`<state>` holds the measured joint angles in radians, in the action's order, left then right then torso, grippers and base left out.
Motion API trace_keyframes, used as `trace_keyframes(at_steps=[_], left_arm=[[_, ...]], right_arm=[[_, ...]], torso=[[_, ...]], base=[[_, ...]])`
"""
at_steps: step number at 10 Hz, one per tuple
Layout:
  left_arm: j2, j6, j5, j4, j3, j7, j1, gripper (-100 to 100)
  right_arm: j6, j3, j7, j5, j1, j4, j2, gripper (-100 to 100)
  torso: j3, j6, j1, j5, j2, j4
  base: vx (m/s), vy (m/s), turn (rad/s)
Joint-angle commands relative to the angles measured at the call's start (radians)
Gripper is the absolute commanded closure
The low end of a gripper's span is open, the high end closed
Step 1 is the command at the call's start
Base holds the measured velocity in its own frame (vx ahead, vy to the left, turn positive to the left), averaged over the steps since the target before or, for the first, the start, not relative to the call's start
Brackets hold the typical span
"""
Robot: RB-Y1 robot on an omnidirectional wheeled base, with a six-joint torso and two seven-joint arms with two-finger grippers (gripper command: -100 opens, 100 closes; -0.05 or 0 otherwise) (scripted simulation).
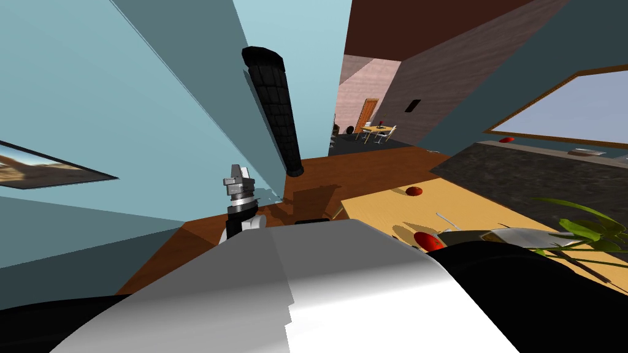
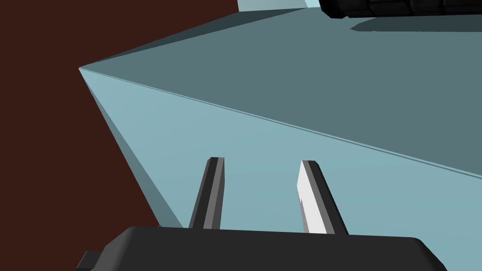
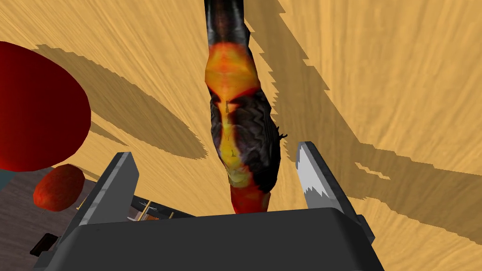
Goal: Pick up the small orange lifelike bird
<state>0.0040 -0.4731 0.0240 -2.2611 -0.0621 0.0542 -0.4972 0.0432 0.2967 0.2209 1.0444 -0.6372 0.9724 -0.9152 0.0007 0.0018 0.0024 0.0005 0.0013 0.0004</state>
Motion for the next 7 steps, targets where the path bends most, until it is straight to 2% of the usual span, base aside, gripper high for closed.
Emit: trace_keyframes(at_steps=[1, 2, 3, 4, 5, 6, 7], left_arm=[[0.0, 0.0, 0.0, 0.0, 0.0, 0.0, 0.0, 0], [0.0, 0.0, 0.0, 0.0, 0.0, 0.0, 0.0, 0], [0.0, 0.0, 0.0, 0.0, 0.0, 0.0, 0.0, 0], [0.0, 0.0, 0.0, 0.0, 0.0, 0.0, 0.0, 0], [0.0, 0.0, 0.0, 0.0, 0.0, 0.0, 0.0, 0], [0.0, 0.0, 0.0, 0.0, 0.0, 0.0, 0.0, 0], [0.0, 0.0, 0.0, 0.0, 0.0, 0.0, 0.0, 0]], right_arm=[[-0.017, -0.01, -0.05, -0.043, 0.015, -0.025, 0.01, -100], [-0.017, -0.01, -0.069, -0.043, 0.015, -0.025, 0.01, -100], [-0.036, -0.008, -0.102, -0.089, 0.046, -0.066, 0.016, -100], [-0.036, -0.008, -0.129, -0.115, 0.046, -0.066, 0.016, -100], [-0.036, -0.008, -0.15, -0.115, 0.046, -0.066, 0.016, -100], [-0.056, -0.006, -0.183, -0.16, 0.076, -0.107, 0.023, -100], [-0.056, -0.006, -0.21, -0.187, 0.076, -0.107, 0.023, -100]], torso=[[0.0, 0.0, 0.0, 0.0, 0.0, 0.0], [0.0, 0.0, 0.0, 0.0, 0.0, 0.0], [0.0, 0.0, 0.0, 0.0, 0.0, 0.0], [0.0, 0.0, 0.0, 0.0, 0.0, 0.0], [0.0, 0.0, 0.0, 0.0, 0.0, 0.0], [0.0, 0.0, 0.0, 0.0, 0.0, 0.0], [0.0, 0.0, 0.0, 0.0, 0.0, 0.0]], base=[[-0.013, 0.008, -0.003], [-0.006, 0.002, 0.0], [-0.012, 0.003, -0.008], [-0.012, 0.007, -0.002], [0.0, 0.0, 0.0], [-0.012, 0.006, -0.01], [-0.012, 0.007, -0.002]])
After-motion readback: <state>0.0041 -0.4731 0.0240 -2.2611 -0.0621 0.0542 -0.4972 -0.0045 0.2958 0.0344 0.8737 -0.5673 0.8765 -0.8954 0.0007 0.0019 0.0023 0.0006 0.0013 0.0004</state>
